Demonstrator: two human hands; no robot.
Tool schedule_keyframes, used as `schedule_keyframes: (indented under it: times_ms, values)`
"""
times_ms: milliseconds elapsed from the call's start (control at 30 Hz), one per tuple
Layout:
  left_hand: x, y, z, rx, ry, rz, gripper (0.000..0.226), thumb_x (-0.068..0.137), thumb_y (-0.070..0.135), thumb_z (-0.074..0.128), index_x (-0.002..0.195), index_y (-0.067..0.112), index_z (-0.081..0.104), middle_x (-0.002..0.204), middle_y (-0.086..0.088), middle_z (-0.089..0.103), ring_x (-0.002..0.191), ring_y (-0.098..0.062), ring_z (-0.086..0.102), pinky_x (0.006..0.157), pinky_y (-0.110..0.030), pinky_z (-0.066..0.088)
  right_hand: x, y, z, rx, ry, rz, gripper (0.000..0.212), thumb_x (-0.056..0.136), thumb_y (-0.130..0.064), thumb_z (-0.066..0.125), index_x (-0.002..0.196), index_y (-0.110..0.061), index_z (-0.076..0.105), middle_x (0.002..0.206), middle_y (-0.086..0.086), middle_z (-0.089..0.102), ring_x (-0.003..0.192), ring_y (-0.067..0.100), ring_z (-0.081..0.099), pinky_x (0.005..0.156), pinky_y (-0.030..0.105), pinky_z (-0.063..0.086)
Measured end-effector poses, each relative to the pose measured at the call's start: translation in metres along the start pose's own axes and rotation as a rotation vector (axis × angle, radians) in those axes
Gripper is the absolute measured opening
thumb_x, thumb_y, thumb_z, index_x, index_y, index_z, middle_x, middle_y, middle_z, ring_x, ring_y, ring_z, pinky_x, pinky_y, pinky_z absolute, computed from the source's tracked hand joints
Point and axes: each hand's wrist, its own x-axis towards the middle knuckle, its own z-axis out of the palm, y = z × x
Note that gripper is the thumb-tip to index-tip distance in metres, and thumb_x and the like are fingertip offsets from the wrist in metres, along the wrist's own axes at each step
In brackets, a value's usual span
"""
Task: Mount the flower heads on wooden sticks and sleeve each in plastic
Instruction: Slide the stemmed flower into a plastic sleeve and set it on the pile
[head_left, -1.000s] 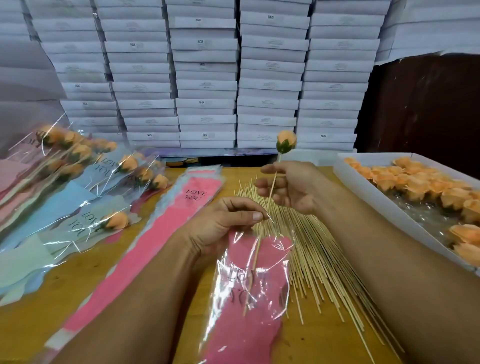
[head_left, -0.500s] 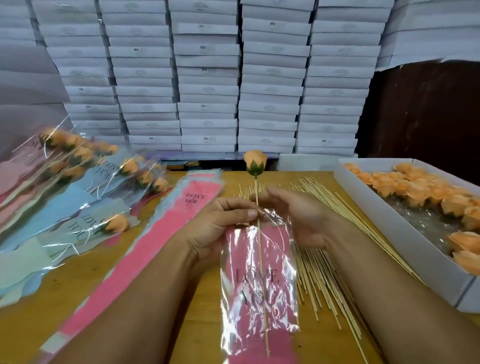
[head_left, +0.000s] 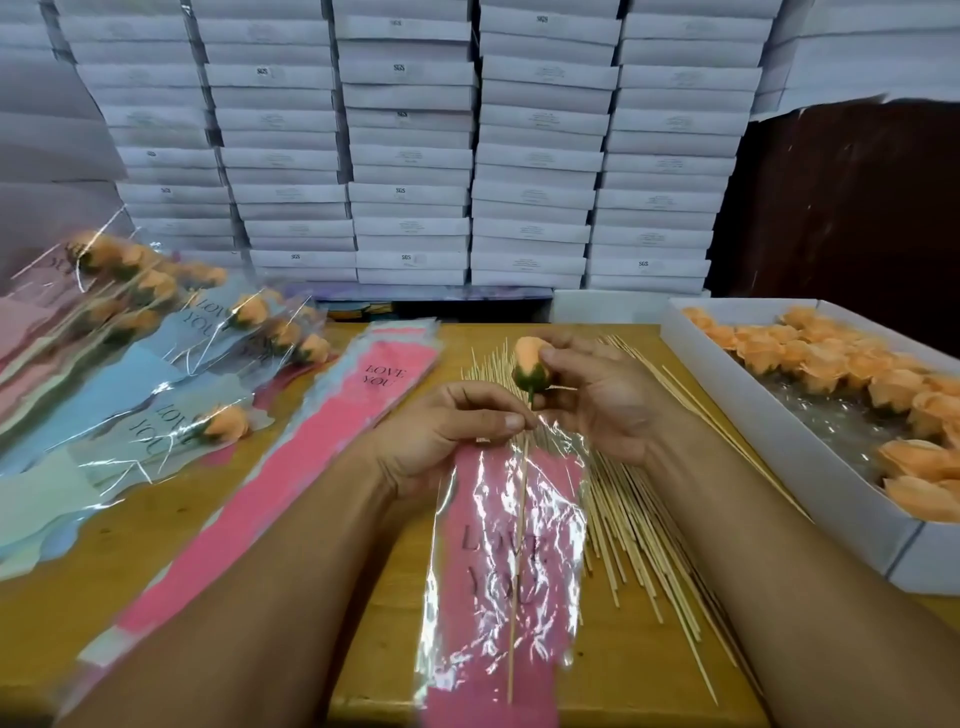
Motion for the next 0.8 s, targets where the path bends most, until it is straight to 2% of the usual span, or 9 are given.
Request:
schedule_keyframes:
  times_ms: [100,233,433,600,733,800]
  values:
    - [0.0017,-0.0013,-0.0001,-0.031,0.074,0.026,0.008,0.077,-0.003,0.070,0.082,0.002,0.074,0.076,-0.008,0.072,0.065,-0.012,0.068,0.063,-0.021,0.057,-0.0001,0.0006,0.0007,-0.064,0.017,0.008,0.019,0.094,-0.010,0.065,0.113,-0.009,0.068,0.080,0.002,0.074,0.070,0.016,0.065,0.067,0.029,0.050]
    - [0.0023,-0.0030,-0.0002,-0.066,0.097,0.047,0.014,0.070,0.003,0.078,0.084,0.003,0.075,0.076,-0.010,0.072,0.065,-0.016,0.069,0.063,-0.024,0.057,-0.0023,0.0000,0.0020,-0.083,0.001,0.031,0.010,0.091,-0.012,0.070,0.100,-0.014,0.068,0.074,0.000,0.073,0.066,0.015,0.066,0.065,0.030,0.053]
    - [0.0046,-0.0028,-0.0016,-0.019,0.141,0.146,0.018,0.067,0.015,0.083,0.084,0.013,0.080,0.083,-0.006,0.076,0.074,-0.015,0.071,0.070,-0.024,0.058,-0.0044,-0.0036,-0.0003,-0.077,-0.012,0.031,0.023,0.082,-0.015,0.076,0.101,-0.015,0.065,0.081,0.003,0.073,0.064,0.015,0.067,0.057,0.029,0.054]
    - [0.0055,-0.0030,-0.0040,0.005,0.159,0.142,0.013,0.072,0.011,0.079,0.085,0.013,0.079,0.084,-0.008,0.074,0.074,-0.018,0.068,0.075,-0.028,0.057,-0.0053,-0.0033,-0.0005,-0.055,-0.029,0.026,0.032,0.073,-0.018,0.078,0.103,-0.011,0.067,0.082,0.004,0.074,0.066,0.013,0.070,0.056,0.028,0.057]
    - [0.0057,-0.0025,-0.0039,-0.040,0.179,0.109,0.026,0.067,0.014,0.083,0.089,0.005,0.076,0.086,-0.015,0.072,0.071,-0.023,0.068,0.072,-0.034,0.058,-0.0048,-0.0017,-0.0027,-0.139,-0.033,0.048,0.027,0.081,-0.021,0.076,0.107,-0.016,0.069,0.086,0.002,0.075,0.069,0.015,0.068,0.063,0.030,0.053]
    - [0.0053,-0.0022,-0.0037,-0.044,0.183,0.099,0.024,0.066,0.015,0.083,0.087,0.007,0.076,0.086,-0.015,0.072,0.071,-0.024,0.067,0.071,-0.034,0.058,-0.0045,-0.0010,-0.0037,-0.173,-0.022,0.050,0.026,0.084,-0.020,0.076,0.109,-0.015,0.070,0.084,0.002,0.074,0.069,0.014,0.065,0.064,0.030,0.048]
